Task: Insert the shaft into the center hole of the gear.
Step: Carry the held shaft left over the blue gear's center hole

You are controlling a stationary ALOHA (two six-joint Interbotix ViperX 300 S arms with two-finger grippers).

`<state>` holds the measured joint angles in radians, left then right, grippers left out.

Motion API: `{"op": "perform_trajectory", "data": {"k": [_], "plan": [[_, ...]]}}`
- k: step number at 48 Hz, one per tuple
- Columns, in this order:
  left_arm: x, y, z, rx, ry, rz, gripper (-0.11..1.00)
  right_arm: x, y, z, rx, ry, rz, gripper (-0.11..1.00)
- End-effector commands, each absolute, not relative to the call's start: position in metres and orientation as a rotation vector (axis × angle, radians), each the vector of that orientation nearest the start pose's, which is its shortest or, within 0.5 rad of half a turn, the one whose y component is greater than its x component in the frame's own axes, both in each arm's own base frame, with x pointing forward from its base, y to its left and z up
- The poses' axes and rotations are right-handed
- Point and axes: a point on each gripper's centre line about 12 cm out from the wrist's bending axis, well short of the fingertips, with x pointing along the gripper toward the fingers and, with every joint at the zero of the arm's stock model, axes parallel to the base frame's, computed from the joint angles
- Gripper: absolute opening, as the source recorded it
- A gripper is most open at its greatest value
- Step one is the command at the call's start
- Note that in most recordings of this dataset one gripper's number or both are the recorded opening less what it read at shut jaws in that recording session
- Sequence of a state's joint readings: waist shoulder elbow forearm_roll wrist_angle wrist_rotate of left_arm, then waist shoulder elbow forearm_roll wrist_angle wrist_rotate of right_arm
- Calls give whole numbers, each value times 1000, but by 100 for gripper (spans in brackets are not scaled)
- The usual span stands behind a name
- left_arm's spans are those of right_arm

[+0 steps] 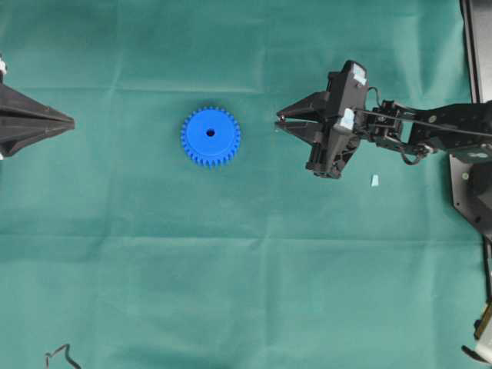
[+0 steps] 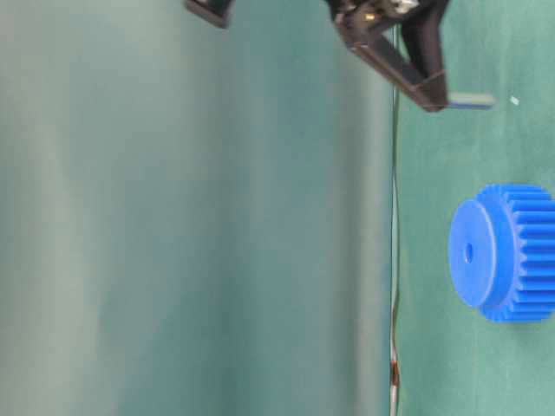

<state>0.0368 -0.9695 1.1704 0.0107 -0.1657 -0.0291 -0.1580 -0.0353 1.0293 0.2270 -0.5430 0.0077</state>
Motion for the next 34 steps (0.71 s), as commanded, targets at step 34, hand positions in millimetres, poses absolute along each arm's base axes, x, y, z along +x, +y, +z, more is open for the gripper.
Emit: {"op": "perform_trajectory", "data": {"k": [34], "plan": [[201, 11, 291, -17, 13, 51, 0, 373, -57, 178, 212, 367, -244, 18]]}}
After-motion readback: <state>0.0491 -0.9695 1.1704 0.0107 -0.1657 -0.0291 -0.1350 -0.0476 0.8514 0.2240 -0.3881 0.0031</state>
